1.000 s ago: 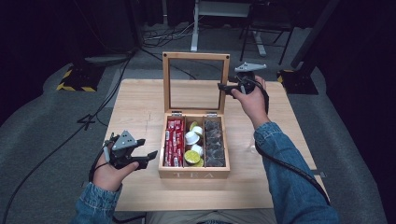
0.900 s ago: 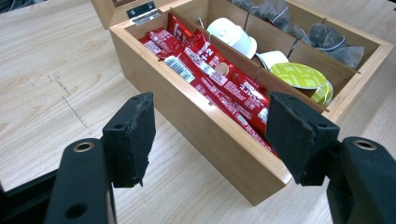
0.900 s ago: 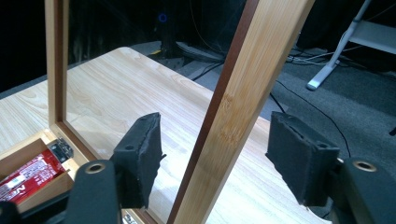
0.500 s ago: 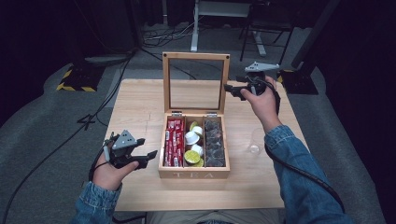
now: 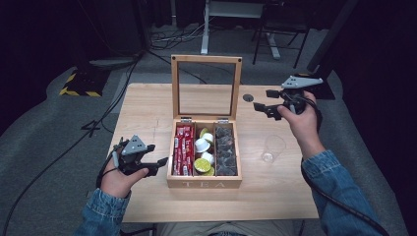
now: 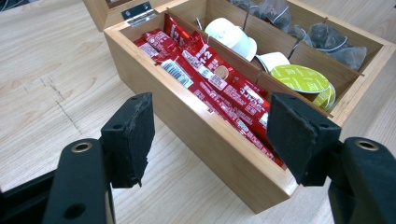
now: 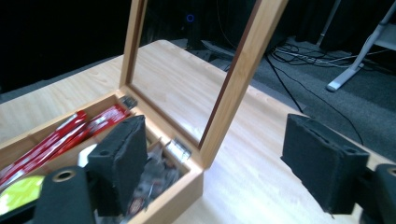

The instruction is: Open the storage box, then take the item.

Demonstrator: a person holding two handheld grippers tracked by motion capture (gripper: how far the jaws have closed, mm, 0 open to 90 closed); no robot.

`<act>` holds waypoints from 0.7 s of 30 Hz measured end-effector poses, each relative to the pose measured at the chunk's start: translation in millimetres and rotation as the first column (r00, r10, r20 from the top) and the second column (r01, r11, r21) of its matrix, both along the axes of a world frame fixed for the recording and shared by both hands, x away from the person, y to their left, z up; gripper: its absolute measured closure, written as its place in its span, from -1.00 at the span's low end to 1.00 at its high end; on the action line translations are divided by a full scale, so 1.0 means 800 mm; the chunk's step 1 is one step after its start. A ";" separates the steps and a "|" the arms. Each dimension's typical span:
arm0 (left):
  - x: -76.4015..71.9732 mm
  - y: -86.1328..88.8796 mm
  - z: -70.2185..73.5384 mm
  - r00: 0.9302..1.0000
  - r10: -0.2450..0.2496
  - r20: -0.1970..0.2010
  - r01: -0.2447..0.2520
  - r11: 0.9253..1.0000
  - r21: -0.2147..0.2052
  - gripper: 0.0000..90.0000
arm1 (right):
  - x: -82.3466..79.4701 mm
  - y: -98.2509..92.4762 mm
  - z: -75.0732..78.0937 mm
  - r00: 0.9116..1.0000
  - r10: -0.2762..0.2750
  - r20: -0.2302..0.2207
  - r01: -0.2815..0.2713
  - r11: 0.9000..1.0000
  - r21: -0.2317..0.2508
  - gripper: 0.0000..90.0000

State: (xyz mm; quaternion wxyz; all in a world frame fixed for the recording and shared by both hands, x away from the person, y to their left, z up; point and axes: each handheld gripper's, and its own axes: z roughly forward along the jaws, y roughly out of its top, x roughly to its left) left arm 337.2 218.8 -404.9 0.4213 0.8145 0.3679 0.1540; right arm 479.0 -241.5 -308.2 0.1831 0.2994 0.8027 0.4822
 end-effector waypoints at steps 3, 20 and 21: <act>0.000 -0.001 -0.002 1.000 0.002 -0.005 -0.002 1.000 0.002 -0.27 | -0.017 -0.014 -0.004 1.000 -0.003 0.001 0.003 1.000 0.004 -0.61; 0.003 0.016 -0.026 0.997 0.054 -0.060 -0.051 0.997 0.056 -0.32 | -0.079 -0.082 -0.086 0.993 -0.097 -0.069 0.098 0.995 0.013 -0.64; 0.004 0.018 -0.031 0.996 0.066 -0.066 -0.062 0.996 0.071 -0.32 | -0.080 -0.082 -0.088 0.993 -0.095 -0.070 0.096 0.995 0.015 -0.63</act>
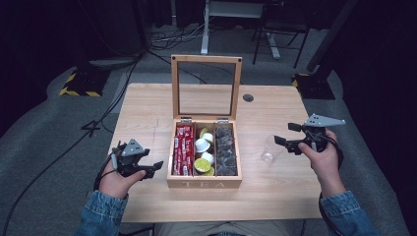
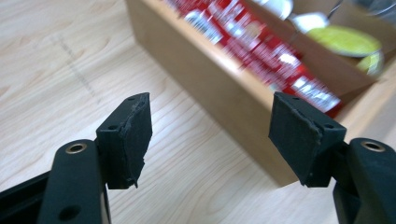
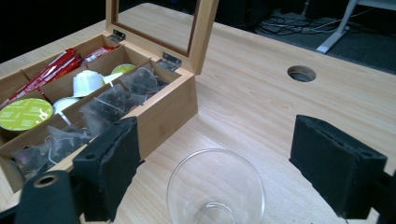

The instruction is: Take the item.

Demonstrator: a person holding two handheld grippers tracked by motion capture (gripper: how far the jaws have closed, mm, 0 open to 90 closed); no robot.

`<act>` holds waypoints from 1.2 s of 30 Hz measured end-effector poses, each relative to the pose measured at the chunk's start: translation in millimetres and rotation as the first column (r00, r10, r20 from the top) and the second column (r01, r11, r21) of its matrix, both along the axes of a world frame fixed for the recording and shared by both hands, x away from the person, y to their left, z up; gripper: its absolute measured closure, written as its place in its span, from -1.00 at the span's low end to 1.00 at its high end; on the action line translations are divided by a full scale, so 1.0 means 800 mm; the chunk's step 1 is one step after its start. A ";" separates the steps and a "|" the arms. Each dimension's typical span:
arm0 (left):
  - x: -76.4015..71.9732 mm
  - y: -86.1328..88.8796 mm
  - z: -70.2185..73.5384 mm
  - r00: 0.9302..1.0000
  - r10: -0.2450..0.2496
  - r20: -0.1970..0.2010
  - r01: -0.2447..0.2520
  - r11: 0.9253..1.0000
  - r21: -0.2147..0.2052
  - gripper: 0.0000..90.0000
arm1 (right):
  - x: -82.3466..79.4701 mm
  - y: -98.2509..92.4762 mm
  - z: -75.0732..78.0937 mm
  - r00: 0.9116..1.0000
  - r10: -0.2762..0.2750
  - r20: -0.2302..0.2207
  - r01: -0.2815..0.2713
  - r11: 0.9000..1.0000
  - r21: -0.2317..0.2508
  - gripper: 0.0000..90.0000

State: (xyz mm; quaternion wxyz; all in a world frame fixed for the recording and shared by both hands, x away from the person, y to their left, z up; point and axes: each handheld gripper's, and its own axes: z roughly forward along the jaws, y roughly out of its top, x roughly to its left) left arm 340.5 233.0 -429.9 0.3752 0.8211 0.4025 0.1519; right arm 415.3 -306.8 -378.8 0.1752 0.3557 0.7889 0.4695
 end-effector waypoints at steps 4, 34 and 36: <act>0.003 0.007 -0.018 0.999 0.025 -0.041 -0.025 1.000 0.009 -0.33 | -0.006 0.010 -0.008 1.000 0.026 -0.001 -0.026 0.999 0.018 -0.54; -0.004 0.035 -0.071 0.989 0.108 -0.104 -0.104 0.994 0.041 -0.36 | 0.019 0.147 -0.048 0.949 0.291 -0.126 -0.296 0.955 -0.030 0.02; -0.007 0.037 -0.072 0.988 0.112 -0.102 -0.108 0.993 0.043 -0.36 | 0.022 0.155 -0.052 0.944 0.301 -0.135 -0.309 0.950 -0.041 0.04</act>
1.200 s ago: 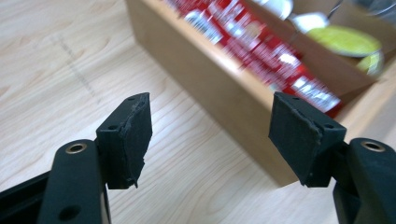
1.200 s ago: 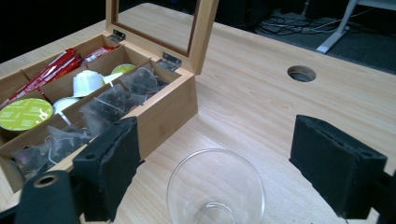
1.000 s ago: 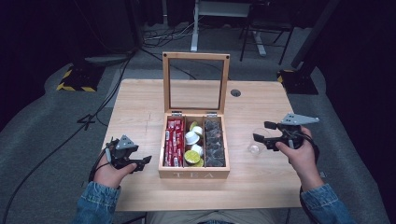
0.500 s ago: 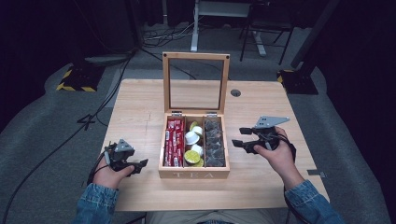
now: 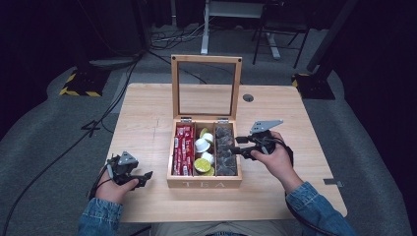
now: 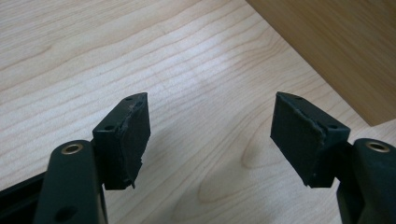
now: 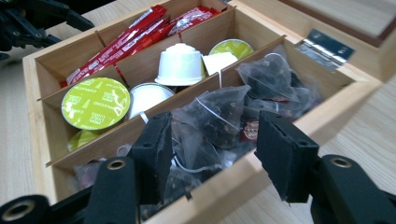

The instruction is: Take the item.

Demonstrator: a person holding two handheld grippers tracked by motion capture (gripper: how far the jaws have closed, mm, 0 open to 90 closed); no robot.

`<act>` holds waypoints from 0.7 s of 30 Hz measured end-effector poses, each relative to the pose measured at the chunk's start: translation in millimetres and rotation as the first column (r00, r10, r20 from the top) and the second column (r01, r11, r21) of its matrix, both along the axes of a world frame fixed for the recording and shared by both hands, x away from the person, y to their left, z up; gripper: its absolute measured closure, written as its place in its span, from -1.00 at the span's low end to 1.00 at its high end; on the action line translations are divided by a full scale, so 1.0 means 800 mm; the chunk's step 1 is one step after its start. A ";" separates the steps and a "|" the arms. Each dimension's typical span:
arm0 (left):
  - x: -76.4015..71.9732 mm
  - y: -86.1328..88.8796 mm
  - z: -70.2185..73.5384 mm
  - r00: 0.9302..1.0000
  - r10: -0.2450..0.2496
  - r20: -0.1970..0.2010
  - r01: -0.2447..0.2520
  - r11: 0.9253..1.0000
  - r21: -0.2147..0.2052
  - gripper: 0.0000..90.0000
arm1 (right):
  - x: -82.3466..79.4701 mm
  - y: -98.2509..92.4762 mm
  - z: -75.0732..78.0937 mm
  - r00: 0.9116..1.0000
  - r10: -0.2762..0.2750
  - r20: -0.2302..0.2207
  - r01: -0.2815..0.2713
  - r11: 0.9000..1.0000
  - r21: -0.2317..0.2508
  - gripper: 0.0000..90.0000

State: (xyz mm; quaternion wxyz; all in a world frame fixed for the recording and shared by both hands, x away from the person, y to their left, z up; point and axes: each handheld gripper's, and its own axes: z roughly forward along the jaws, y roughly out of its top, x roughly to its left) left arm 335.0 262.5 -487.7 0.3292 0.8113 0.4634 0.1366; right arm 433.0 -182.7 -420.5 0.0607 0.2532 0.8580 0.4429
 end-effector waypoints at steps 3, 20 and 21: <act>-0.004 0.002 -0.001 1.000 0.004 0.000 -0.004 1.000 -0.002 -0.36 | 0.006 0.012 -0.005 1.000 0.007 -0.008 -0.007 1.000 -0.007 0.09; -0.016 0.009 -0.003 1.000 0.002 0.007 -0.002 1.000 0.017 -0.36 | 0.028 0.048 -0.028 0.999 0.033 -0.017 -0.035 0.995 -0.099 0.46; -0.015 0.009 -0.003 1.000 0.001 0.008 -0.001 1.000 0.019 -0.36 | 0.029 0.048 -0.028 0.999 0.041 -0.016 -0.042 0.994 -0.101 0.56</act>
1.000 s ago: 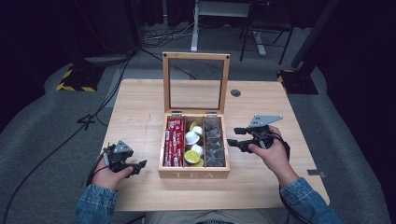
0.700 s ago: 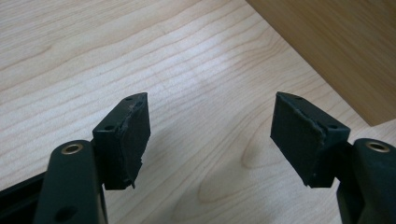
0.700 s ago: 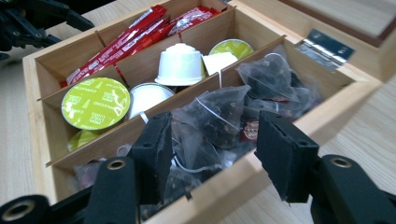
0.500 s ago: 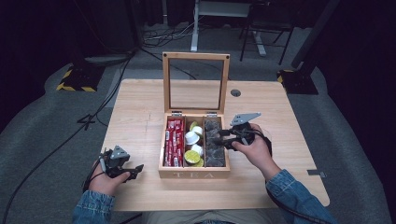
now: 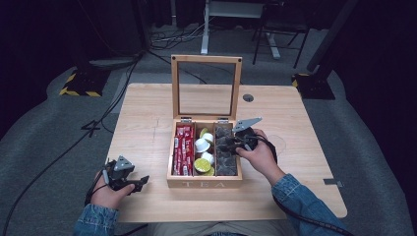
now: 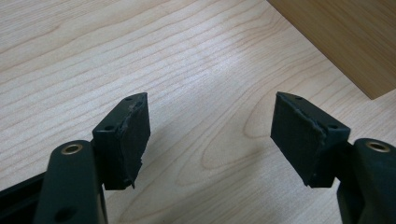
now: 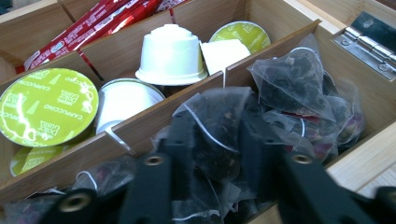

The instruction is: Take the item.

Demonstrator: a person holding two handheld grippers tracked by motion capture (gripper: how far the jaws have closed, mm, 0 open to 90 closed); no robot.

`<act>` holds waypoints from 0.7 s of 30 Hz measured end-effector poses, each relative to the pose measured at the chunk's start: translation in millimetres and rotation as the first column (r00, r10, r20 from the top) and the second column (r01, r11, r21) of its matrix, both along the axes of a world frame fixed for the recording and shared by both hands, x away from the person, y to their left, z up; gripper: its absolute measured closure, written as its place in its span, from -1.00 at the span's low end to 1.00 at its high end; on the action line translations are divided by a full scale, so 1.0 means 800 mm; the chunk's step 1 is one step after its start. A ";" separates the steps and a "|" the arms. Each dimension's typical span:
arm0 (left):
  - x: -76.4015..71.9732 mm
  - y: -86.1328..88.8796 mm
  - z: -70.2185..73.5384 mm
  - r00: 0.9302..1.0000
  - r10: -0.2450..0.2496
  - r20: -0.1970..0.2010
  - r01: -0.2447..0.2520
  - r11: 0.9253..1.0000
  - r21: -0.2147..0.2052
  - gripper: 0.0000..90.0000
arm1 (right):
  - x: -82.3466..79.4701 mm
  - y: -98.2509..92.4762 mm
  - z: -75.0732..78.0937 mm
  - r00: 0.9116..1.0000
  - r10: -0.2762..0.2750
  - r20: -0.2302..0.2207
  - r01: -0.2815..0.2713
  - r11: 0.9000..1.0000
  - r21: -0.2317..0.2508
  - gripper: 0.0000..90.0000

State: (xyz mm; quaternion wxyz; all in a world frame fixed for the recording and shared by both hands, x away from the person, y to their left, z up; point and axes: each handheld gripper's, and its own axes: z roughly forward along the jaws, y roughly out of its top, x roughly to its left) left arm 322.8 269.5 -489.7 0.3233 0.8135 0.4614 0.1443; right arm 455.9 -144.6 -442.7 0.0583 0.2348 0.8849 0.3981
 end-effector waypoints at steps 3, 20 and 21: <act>0.001 -0.001 0.000 1.000 -0.002 0.001 0.002 1.000 -0.004 -0.36 | 0.000 -0.001 0.002 1.000 0.003 0.005 -0.003 1.000 0.000 0.68; 0.007 -0.003 0.001 1.000 -0.010 0.003 0.010 1.000 -0.003 -0.36 | -0.010 -0.010 0.024 0.999 0.009 0.052 -0.012 0.999 0.048 0.80; 0.007 -0.003 0.001 1.000 -0.010 0.003 0.010 1.000 -0.006 -0.36 | -0.011 -0.011 0.027 0.999 0.008 0.054 -0.011 0.998 0.060 0.80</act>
